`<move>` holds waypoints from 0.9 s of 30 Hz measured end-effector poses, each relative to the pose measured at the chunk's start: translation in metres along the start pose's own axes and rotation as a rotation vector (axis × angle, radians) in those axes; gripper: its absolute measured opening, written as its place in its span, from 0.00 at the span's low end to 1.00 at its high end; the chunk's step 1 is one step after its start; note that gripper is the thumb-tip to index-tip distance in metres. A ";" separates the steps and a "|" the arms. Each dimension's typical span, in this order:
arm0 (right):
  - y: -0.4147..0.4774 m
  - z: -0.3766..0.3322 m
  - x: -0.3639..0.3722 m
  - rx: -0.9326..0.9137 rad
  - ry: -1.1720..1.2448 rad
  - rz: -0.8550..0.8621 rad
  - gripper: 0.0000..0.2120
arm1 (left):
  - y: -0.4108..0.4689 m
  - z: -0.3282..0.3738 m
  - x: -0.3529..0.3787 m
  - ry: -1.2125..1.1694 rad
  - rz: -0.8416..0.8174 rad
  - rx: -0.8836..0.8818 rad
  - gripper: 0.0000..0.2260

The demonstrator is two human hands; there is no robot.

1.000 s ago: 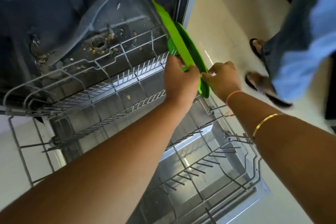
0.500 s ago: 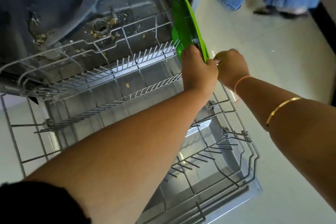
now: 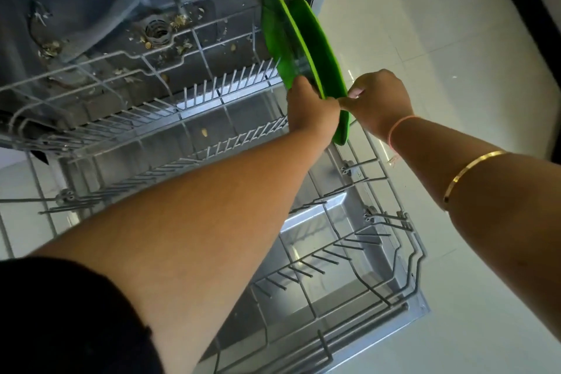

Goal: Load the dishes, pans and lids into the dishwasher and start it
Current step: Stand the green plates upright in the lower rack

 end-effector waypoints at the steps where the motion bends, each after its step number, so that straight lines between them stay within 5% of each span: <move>1: 0.000 0.001 0.001 0.002 0.008 -0.001 0.11 | 0.005 -0.003 -0.001 0.008 -0.029 -0.052 0.09; 8: -0.002 0.002 0.004 0.014 0.023 0.013 0.12 | 0.015 -0.021 -0.003 0.054 -0.236 -0.208 0.17; 17: -0.026 -0.031 -0.004 0.096 -0.026 0.083 0.23 | -0.019 -0.016 -0.025 0.227 -0.022 -0.049 0.28; 27: -0.089 -0.161 -0.036 -0.249 -0.031 0.000 0.15 | -0.109 -0.005 -0.122 0.429 0.099 0.270 0.21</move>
Point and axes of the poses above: each hand's wrist, its own y-axis towards the middle knuckle, its own x-axis out of the palm, z = x × y, the point moved 2 cm from there along y, towards the middle knuckle, and after that the axes turned 12 degrees about -x, right-handed, at the moved point
